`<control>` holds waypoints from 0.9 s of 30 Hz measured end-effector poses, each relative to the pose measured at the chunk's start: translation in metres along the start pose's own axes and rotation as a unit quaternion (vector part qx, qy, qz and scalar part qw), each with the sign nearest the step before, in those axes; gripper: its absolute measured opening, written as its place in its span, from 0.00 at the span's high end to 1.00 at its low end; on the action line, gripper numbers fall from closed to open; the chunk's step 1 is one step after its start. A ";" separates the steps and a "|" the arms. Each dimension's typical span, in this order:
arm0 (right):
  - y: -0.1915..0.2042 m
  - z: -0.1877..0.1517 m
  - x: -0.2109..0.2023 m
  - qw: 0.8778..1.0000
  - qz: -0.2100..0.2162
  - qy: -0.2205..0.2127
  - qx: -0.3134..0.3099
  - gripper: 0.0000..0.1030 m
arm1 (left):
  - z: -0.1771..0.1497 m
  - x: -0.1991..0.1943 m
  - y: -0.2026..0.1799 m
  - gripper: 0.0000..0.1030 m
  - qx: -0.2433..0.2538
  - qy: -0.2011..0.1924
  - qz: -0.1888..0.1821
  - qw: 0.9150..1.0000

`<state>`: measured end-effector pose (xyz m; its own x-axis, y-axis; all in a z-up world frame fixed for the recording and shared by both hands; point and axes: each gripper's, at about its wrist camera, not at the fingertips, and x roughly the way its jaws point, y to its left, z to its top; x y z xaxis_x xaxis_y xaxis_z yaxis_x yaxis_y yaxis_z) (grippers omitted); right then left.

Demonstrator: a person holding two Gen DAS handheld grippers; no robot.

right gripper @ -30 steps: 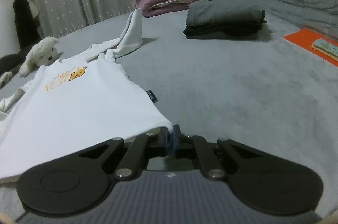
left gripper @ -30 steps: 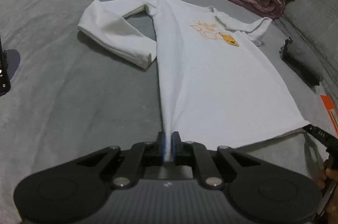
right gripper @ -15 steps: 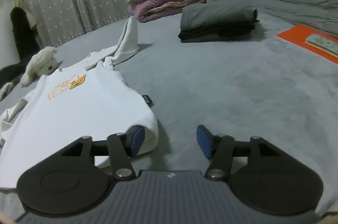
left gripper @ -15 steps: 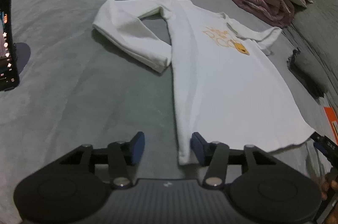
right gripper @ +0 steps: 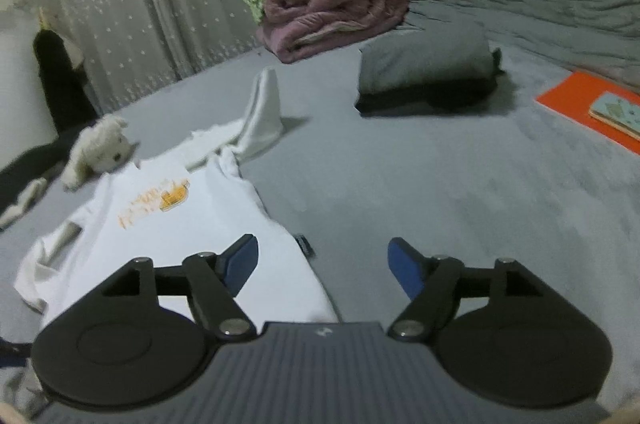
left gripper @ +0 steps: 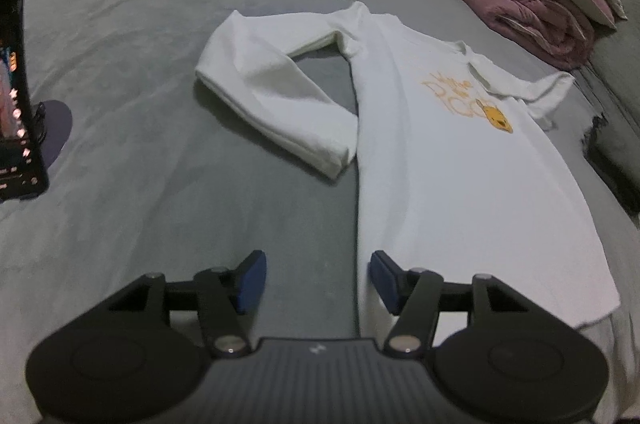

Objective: Fold clothes
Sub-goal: 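Release the hem with the right gripper and withdraw, then grasp the folded sleeve cuff with the left gripper, pull it outward, release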

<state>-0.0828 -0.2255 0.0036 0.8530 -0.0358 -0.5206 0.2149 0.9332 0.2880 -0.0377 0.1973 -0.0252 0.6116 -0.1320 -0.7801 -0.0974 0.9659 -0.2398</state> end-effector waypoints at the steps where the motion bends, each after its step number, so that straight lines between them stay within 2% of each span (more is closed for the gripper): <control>1: 0.000 0.006 0.002 1.000 0.005 0.001 0.006 0.27 | 0.003 0.003 -0.002 0.42 -0.003 -0.002 0.001 1.000; 9: 0.009 0.040 0.032 1.000 0.026 0.015 -0.002 0.26 | 0.032 0.025 -0.009 0.42 -0.032 -0.010 0.003 0.999; 16: 0.008 0.048 0.094 0.995 0.068 0.067 0.037 0.26 | 0.052 0.040 -0.005 0.44 -0.087 -0.025 0.008 0.996; 18: 0.004 0.045 0.111 0.993 0.064 0.083 0.050 0.27 | 0.055 0.043 -0.002 0.44 -0.102 -0.036 0.016 0.994; 21: -0.003 0.043 0.130 0.987 0.071 0.116 0.087 0.27 | 0.061 0.048 0.005 0.53 -0.130 -0.051 0.035 0.990; 23: -0.004 0.042 0.134 0.985 0.077 0.125 0.090 0.27 | 0.065 0.051 0.010 0.57 -0.145 -0.059 0.048 0.986; 27: -0.006 0.042 0.137 0.983 0.082 0.137 0.091 0.27 | 0.075 0.061 0.011 0.63 -0.139 -0.062 0.075 0.985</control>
<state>0.0527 -0.2509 -0.0362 0.7288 0.2297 -0.6451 0.1888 0.8381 0.5117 0.0574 0.2167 -0.0321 0.6635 0.0527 -0.7463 -0.3954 0.8715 -0.2900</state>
